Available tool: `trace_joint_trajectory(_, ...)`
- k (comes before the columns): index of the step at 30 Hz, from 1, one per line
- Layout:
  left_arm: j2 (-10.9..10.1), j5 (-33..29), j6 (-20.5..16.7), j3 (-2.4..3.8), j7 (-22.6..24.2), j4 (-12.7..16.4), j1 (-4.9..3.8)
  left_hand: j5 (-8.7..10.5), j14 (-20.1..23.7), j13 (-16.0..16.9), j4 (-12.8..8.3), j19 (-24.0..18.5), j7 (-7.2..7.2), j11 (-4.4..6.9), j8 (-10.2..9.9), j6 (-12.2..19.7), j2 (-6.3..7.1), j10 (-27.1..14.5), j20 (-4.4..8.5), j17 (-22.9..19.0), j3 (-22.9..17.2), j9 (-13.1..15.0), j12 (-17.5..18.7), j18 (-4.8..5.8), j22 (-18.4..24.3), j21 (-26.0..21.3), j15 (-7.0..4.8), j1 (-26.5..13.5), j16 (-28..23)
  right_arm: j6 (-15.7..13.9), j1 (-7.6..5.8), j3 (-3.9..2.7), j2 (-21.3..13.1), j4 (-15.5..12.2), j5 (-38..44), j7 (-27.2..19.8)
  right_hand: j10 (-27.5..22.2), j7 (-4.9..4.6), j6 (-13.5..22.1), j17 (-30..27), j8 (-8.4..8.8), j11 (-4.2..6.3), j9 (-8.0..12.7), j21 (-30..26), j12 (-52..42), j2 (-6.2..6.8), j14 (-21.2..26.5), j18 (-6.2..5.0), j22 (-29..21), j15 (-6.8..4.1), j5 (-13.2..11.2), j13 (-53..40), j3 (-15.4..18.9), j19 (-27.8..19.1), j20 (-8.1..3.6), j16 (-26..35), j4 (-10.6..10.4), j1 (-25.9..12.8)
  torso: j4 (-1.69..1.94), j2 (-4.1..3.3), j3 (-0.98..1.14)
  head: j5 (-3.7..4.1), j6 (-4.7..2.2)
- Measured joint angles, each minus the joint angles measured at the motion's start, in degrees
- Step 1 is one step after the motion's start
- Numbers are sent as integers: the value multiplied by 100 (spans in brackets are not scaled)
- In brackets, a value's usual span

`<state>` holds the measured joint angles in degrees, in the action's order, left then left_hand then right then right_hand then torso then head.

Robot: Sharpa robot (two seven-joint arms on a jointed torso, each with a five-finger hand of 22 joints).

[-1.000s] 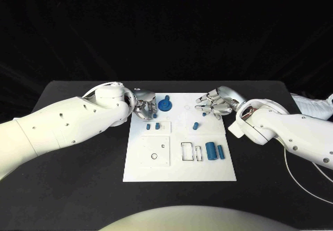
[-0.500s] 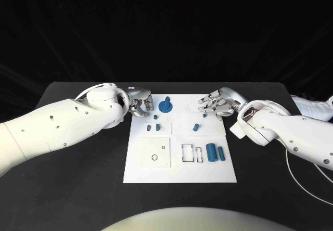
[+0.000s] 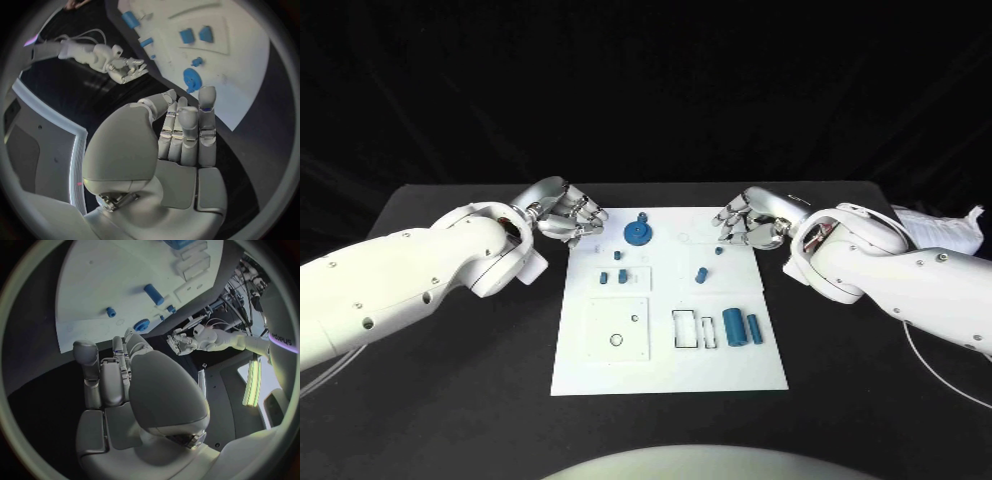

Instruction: Assemble the parts on the task board

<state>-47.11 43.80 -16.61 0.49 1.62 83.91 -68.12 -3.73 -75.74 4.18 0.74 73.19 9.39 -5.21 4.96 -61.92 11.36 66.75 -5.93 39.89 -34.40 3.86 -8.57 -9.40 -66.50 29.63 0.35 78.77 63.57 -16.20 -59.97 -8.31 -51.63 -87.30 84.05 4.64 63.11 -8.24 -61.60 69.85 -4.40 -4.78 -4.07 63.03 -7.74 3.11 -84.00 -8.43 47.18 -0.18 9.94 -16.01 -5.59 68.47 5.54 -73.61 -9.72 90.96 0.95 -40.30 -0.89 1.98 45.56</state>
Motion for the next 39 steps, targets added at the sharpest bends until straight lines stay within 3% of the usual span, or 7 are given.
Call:
trace_joint_trajectory(5,-173,-1973,-76,-44,571,347,133,0,129,13,75,-83,0,-21,-1,0,-47,-21,-32,-323,288,0,-95,0,180,-323,6,-117,-204,320,-7,9,74,69,870,186,-72,17,-56,0,0,-1,2,0,145,77,8,0,0,8,-109,237,-79,0,0,0,-17,-39,12,-5,-15,40,-48)
trace_joint_trajectory(9,-274,-3180,-73,-49,912,505,169,0,182,13,76,-83,0,-30,-2,0,-47,-34,-32,-434,369,1,-125,1,234,-367,16,-117,-246,543,-7,22,130,108,1368,309,-73,23,-65,-10,24,-1,7,0,181,107,8,0,-6,8,-140,352,-134,0,0,0,-23,-69,26,-7,-38,58,-68)
trace_joint_trajectory(14,-346,-3951,-64,-52,1160,592,184,0,222,17,82,-83,0,-20,-1,1,-47,-63,-32,-541,420,1,-164,2,271,-399,16,-117,-314,794,-9,60,162,112,1710,419,-73,36,-94,-22,24,-1,7,0,247,107,8,0,-8,8,-140,481,-187,-23,-22,1,-32,-69,36,-4,-56,64,-82)
trace_joint_trajectory(24,-425,-4434,-59,-54,1379,655,189,0,266,17,65,-83,12,-20,-1,15,-74,-105,-32,-650,482,1,-191,2,307,-456,17,-90,-373,1095,-6,85,188,97,1936,521,-30,69,-127,-26,24,42,7,10,247,130,8,0,20,8,-187,669,-359,-23,-22,-27,-43,-92,17,-16,-53,55,-125)
trace_joint_trajectory(39,-435,-4577,-48,-54,1418,656,190,0,345,16,10,-83,50,-51,-1,54,-126,-135,-32,-787,538,1,-227,3,356,-486,18,-38,-437,1079,1,104,297,72,1935,522,22,53,-172,-2,51,-9,13,43,292,160,8,0,74,8,-309,917,-614,-23,-21,-51,-48,-122,24,-11,-44,41,-89)
